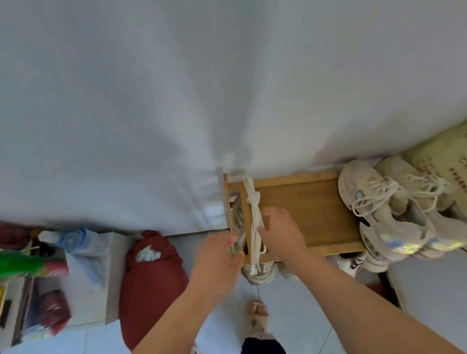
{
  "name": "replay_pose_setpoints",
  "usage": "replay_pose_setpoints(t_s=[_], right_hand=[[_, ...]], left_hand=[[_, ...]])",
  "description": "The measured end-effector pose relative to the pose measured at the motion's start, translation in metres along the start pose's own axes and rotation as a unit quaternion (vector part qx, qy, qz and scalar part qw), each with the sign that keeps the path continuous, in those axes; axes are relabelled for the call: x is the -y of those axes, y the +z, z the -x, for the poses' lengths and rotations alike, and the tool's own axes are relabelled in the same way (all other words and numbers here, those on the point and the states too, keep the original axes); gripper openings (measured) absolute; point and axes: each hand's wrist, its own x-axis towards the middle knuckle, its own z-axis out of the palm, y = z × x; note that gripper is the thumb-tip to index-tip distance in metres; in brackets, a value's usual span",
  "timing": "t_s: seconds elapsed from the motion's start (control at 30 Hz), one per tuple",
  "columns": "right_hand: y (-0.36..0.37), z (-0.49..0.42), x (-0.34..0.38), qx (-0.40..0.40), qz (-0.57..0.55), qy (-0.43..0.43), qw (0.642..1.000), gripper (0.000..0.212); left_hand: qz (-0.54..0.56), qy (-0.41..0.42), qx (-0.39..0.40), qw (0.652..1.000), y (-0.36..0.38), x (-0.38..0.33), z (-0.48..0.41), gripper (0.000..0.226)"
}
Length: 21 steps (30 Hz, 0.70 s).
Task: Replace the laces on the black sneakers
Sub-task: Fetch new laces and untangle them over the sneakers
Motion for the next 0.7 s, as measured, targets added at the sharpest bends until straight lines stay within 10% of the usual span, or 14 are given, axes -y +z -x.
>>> replay_pose_setpoints(t_s=[0.23, 0.37, 0.7], right_hand=[[0.015, -0.048, 0.005, -0.014, -0.017, 0.039, 0.999, 0.023], [0.013, -0.049, 0.000, -0.020, -0.045, 0.034, 0.998, 0.001], [-0.021, 0.035, 0.025, -0.009, -0.204, -0.097, 0.974, 0.024]], left_hand=[[0.036, -0.045, -0.046, 0.997, 0.013, 0.009, -0.013, 0.033], [0.042, -0.060, -0.058, 0.996, 0.014, 0.013, -0.012, 0.033], [0.175, -0.047, -0.151, 0.972, -0.008, -0.011, 0.008, 0.016]])
